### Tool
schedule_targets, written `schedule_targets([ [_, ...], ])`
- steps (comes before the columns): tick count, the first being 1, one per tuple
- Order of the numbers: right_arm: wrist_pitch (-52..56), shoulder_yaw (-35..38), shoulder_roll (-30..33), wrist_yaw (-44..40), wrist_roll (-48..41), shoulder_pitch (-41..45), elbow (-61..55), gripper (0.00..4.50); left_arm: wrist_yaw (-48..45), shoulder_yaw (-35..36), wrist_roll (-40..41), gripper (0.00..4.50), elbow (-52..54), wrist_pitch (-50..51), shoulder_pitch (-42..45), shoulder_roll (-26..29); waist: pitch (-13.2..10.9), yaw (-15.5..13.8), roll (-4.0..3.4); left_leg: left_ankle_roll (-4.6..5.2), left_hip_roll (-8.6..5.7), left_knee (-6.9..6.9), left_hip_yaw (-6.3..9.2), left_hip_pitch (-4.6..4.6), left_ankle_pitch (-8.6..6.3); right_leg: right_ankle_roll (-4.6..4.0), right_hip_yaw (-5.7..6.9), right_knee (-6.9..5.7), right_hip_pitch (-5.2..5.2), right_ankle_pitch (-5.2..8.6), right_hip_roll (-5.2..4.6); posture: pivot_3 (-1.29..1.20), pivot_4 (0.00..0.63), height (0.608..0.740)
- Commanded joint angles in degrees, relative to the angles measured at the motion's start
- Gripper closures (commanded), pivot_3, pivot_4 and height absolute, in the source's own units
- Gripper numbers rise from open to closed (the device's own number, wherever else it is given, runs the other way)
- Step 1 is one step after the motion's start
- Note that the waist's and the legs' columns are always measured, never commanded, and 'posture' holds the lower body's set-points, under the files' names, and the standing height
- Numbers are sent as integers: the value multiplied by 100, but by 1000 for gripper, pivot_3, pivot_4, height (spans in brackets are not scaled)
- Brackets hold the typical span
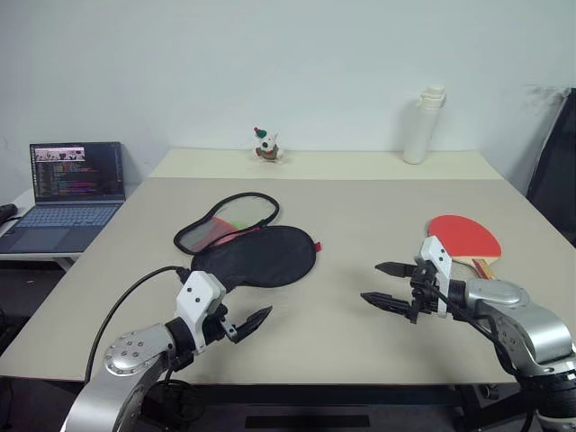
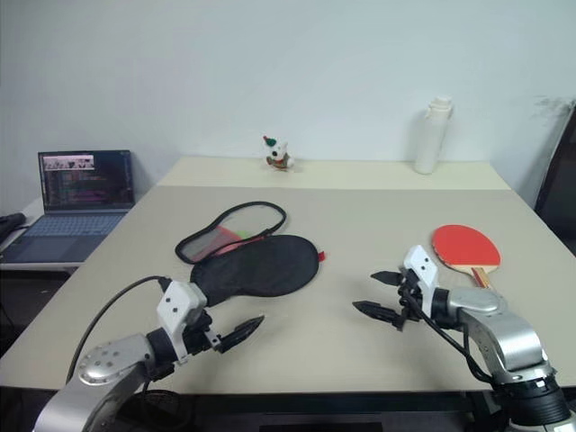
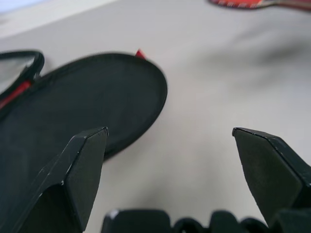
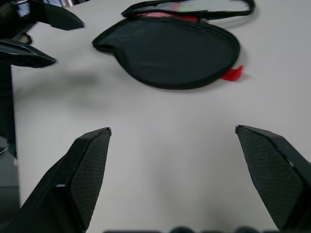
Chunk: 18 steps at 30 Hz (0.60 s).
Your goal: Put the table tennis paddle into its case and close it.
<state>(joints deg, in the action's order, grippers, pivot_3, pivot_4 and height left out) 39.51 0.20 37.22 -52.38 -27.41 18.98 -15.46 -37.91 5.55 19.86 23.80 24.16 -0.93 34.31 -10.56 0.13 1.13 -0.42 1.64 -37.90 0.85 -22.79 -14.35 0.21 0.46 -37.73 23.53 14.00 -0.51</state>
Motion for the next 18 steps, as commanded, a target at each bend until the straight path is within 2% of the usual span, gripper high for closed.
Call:
schedule_targets([
  [1,116,313,229,53,-162,-78,-312,0,-29,-29,-89,32,-266,-344,312,-83,0,-4,1,0,0,-1,1,-1,0,0,2,0,0,0,0,0,150,740],
  [5,65,490,361,176,-138,-290,-341,0,-184,-201,-293,32,-833,-728,672,-107,0,-9,1,0,-2,-3,-1,1,0,-1,4,-1,-2,0,1,0,150,740],
  [7,125,579,424,238,-199,-394,-519,0,-325,-131,-139,32,-1037,-692,902,-94,0,-8,1,0,-1,-2,-4,0,0,-1,2,-1,-1,1,2,0,150,740],
  [11,175,930,406,466,-332,-739,-881,0,-1055,-79,58,32,-1739,-587,1471,288,-1,-6,3,0,-2,-2,-5,-4,0,-1,8,-2,0,1,10,0,150,740],
  [18,34,722,173,729,-259,-841,-1008,0,-1881,-36,-182,32,-2803,-1144,1958,941,-3,26,1,0,3,3,-10,2,-1,-5,6,-4,5,3,25,0,150,740],
])
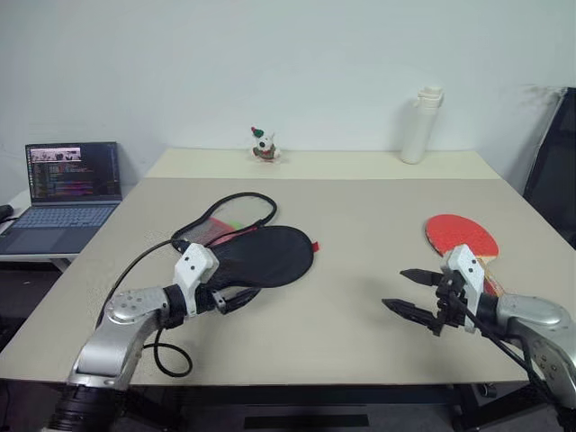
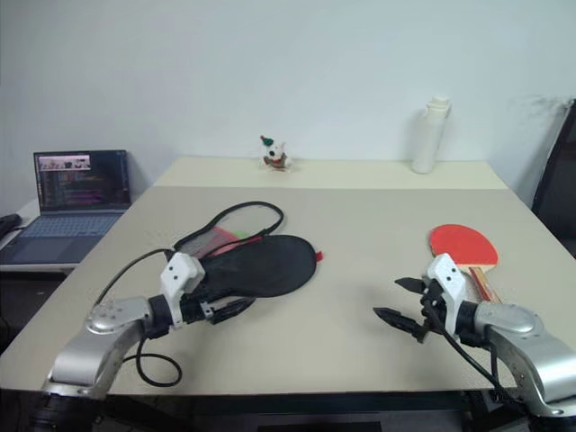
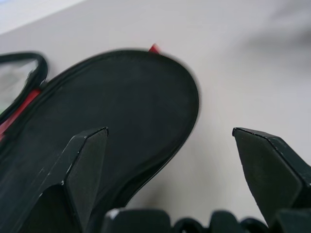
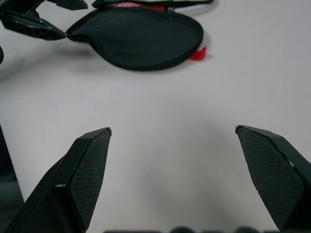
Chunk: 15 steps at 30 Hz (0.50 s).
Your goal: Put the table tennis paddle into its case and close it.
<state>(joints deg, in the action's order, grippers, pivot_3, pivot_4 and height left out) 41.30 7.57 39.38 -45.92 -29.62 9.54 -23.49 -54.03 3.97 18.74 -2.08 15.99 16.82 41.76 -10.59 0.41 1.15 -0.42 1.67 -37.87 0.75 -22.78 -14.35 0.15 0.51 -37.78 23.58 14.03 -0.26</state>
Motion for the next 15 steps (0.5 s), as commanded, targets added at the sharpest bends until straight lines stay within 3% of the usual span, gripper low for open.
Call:
schedule_targets([
  [1,-179,-38,-91,120,-14,166,-130,0,-398,67,-170,32,-426,-474,253,306,0,-7,0,0,1,0,1,0,0,-1,0,0,0,0,0,0,150,740],
  [7,-217,48,0,24,-98,375,-77,0,-1310,-443,-785,32,-1648,-1153,703,875,-1,-16,-1,0,1,2,-3,-2,0,-4,6,0,4,2,0,0,150,740],
  [15,-132,-108,-149,247,-183,471,-311,0,-1315,-659,-1263,32,-2675,-1858,970,716,-1,-27,-1,0,7,1,-1,-12,0,-4,1,-4,10,3,-4,0,150,740],
])
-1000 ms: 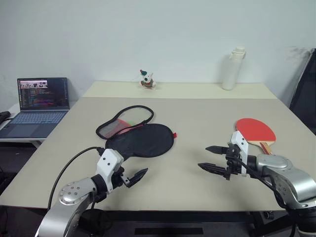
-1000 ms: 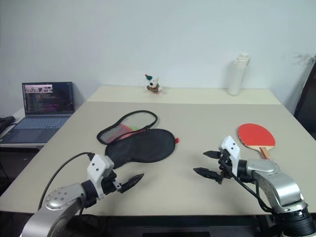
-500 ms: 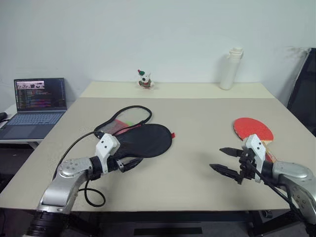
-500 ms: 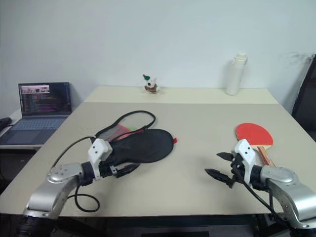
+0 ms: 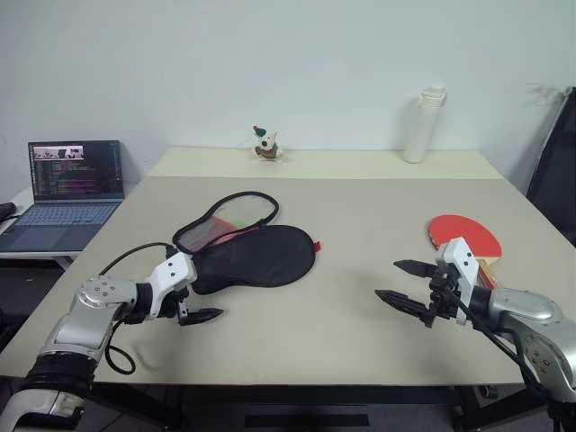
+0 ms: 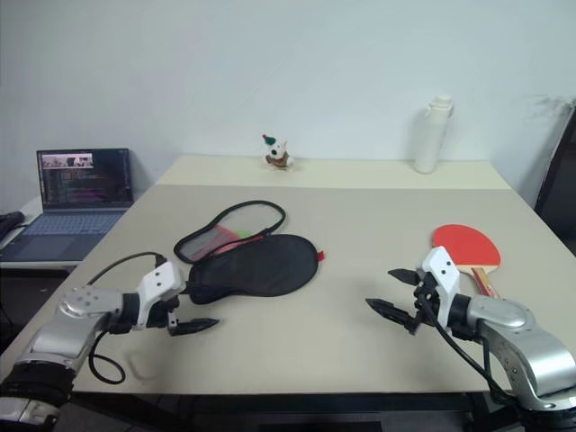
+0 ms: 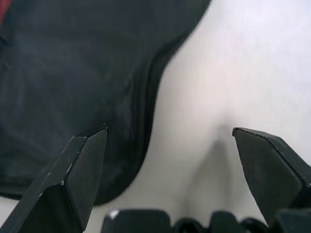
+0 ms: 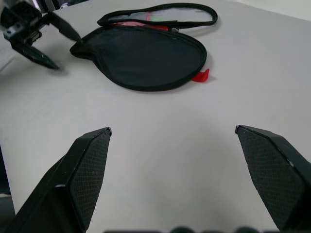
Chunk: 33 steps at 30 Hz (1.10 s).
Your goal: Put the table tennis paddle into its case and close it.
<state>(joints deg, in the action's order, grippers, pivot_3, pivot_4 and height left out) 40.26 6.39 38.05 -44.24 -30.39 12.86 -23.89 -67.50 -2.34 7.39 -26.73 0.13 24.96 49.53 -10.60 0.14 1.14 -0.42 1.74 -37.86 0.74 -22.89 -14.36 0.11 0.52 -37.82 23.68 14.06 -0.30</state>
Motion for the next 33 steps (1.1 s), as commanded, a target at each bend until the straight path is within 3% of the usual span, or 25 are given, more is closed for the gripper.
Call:
schedule_targets([
  [1,-18,17,-14,88,-119,143,-281,0,54,-52,-179,32,-343,-348,187,-111,0,0,0,0,0,0,1,0,0,0,1,-3,0,0,0,0,150,740],
  [5,-17,65,9,113,-143,134,-281,0,129,-68,-306,32,-890,-557,391,-282,0,-26,0,0,-2,-5,2,5,0,0,2,-10,-3,0,-2,0,150,740],
  [8,-16,89,13,136,-153,124,-293,0,212,-103,-423,617,-1329,-771,591,-363,2,-48,-3,1,-3,-9,5,15,1,0,4,-15,-13,0,-5,0,150,740],
  [15,9,157,58,170,-197,104,-317,0,204,-38,-373,2917,-1792,-846,880,-526,3,-39,-4,2,-4,-8,3,33,2,0,5,-22,-24,0,0,0,150,740],
  [19,59,189,96,207,-231,119,-346,0,11,29,-70,4316,-1206,-405,734,-658,3,-37,-4,2,-3,-8,2,29,2,0,4,-19,-24,0,0,0,150,740],
  [23,140,245,136,272,-293,124,-408,0,100,1,411,4450,688,681,29,-958,3,-25,-4,1,-4,-6,2,15,1,2,-2,-15,-16,1,-13,0,150,740],
  [28,254,395,241,295,-414,85,-454,0,1057,125,1210,4450,2763,2888,-393,-1632,1,-37,0,0,-16,-11,20,0,1,13,0,-7,-13,3,-29,0,150,740],
  [33,299,534,465,164,-500,-15,-428,0,2077,-55,1427,4450,3598,4082,-401,-2426,0,-14,1,1,-15,-12,20,8,1,16,-2,-12,-17,3,-22,0,150,740],
])
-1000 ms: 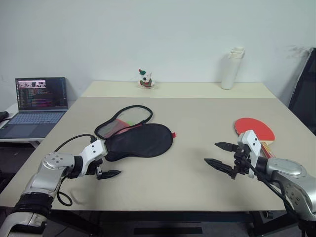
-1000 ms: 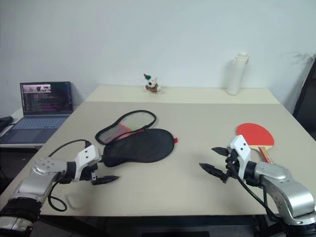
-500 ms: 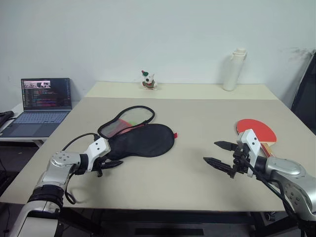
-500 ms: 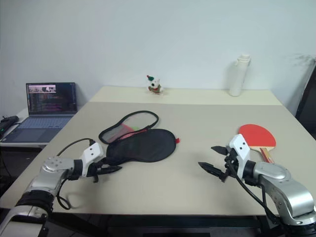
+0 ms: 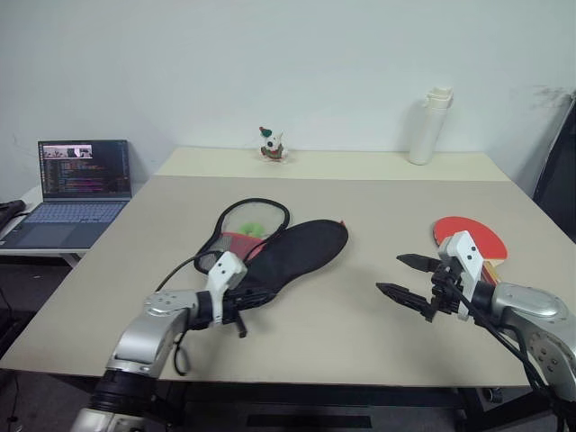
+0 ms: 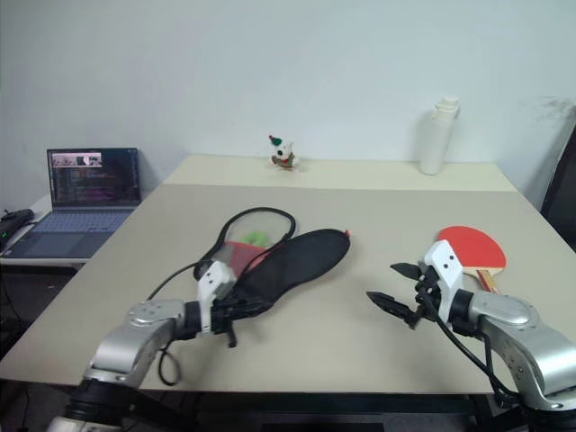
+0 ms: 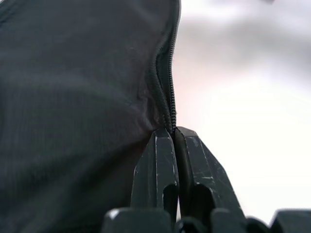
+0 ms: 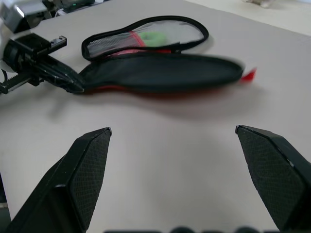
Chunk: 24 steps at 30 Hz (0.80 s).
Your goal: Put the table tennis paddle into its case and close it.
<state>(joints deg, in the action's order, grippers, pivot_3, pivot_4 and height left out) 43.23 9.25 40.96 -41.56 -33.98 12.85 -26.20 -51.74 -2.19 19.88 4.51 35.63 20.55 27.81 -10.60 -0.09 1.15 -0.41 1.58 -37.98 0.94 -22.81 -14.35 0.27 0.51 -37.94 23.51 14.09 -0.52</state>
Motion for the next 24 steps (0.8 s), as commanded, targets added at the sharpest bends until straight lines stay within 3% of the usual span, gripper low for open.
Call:
schedule_targets([
  [1,-3,259,235,-142,-147,-40,-184,0,697,-110,180,4450,480,645,89,-455,0,15,0,0,0,0,-2,1,0,0,-1,0,-1,0,3,0,150,740],
  [6,-27,310,426,-219,-174,-63,-119,0,1275,-522,-91,4450,-47,671,513,-1267,-1,10,5,0,-5,-1,-7,-1,0,-1,5,0,-3,0,12,0,150,740],
  [9,-26,277,429,-144,-137,-45,-154,0,1274,-688,-157,3795,-257,527,624,-1390,-1,35,4,0,-9,0,-14,2,0,-1,-1,2,-2,0,22,0,150,740],
  [15,146,255,398,99,-137,-131,-230,0,1234,-757,-170,1692,-322,278,683,-1509,-2,23,4,0,-7,3,-9,3,0,-4,3,1,-1,2,36,0,150,740],
  [20,433,72,217,387,-218,62,-229,0,581,-599,85,23,149,125,329,-911,-2,52,3,0,-4,4,-13,4,0,-5,-4,2,0,2,39,0,150,740],
  [24,986,-225,-447,975,-371,462,-6,0,85,-19,92,23,112,-356,-36,75,-2,91,3,0,5,7,-10,11,0,-9,-5,-4,2,3,43,0,150,740],
])
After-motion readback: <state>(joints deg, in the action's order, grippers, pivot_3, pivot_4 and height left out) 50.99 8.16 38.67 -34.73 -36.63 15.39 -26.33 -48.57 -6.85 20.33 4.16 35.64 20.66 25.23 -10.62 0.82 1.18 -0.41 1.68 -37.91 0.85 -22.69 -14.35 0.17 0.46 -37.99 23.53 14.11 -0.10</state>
